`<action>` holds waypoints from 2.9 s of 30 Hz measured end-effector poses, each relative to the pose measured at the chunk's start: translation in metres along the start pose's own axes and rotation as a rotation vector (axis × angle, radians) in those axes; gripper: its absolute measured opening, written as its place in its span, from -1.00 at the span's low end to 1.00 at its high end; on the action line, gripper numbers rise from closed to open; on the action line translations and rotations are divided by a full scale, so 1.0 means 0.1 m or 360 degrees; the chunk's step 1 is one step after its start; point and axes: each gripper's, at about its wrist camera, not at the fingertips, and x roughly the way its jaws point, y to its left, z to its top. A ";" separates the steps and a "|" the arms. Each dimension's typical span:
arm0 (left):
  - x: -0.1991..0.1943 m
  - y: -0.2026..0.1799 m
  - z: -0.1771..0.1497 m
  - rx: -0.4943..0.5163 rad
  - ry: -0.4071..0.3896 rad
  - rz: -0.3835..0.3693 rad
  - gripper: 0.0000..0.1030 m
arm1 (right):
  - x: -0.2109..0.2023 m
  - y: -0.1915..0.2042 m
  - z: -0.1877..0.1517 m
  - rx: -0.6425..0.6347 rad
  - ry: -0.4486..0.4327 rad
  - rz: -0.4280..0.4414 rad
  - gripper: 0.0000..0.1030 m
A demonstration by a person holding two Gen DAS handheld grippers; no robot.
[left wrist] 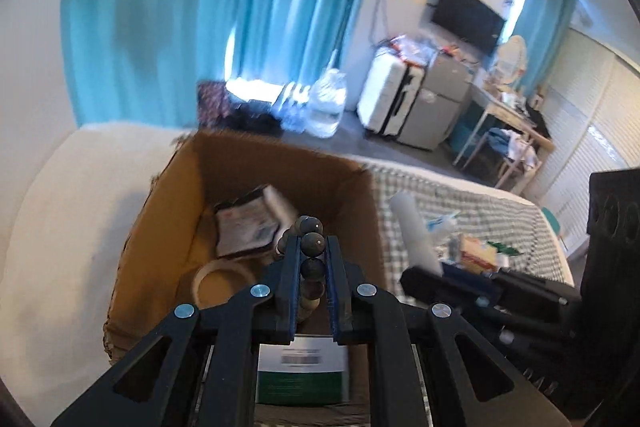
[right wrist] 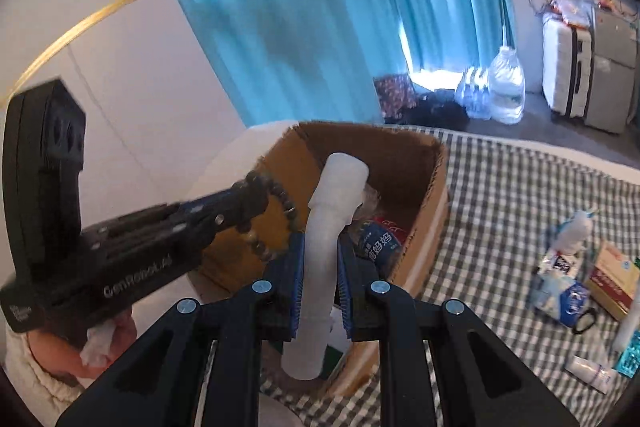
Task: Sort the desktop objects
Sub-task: 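Carry the white tube and bead bracelet over the cardboard box, then open both tools to drop the tube and bracelet into the box, then grasp the blue Amoxicillin blister pack with the right tool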
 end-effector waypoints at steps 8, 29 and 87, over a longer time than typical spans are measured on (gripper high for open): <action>0.47 0.32 -0.11 -0.0055 0.0131 0.0106 -0.74 | 0.43 -0.11 0.09 0.0068 0.0050 -0.0009 -0.35; 0.02 -0.68 -0.38 -0.0136 0.0050 0.0224 1.00 | -1.31 -0.91 -0.29 0.0234 -0.0369 -0.0446 0.35; 2.73 -2.71 -1.20 0.0311 0.0343 0.0059 0.98 | -1.00 -3.68 -1.86 0.0690 0.0200 -0.1053 0.96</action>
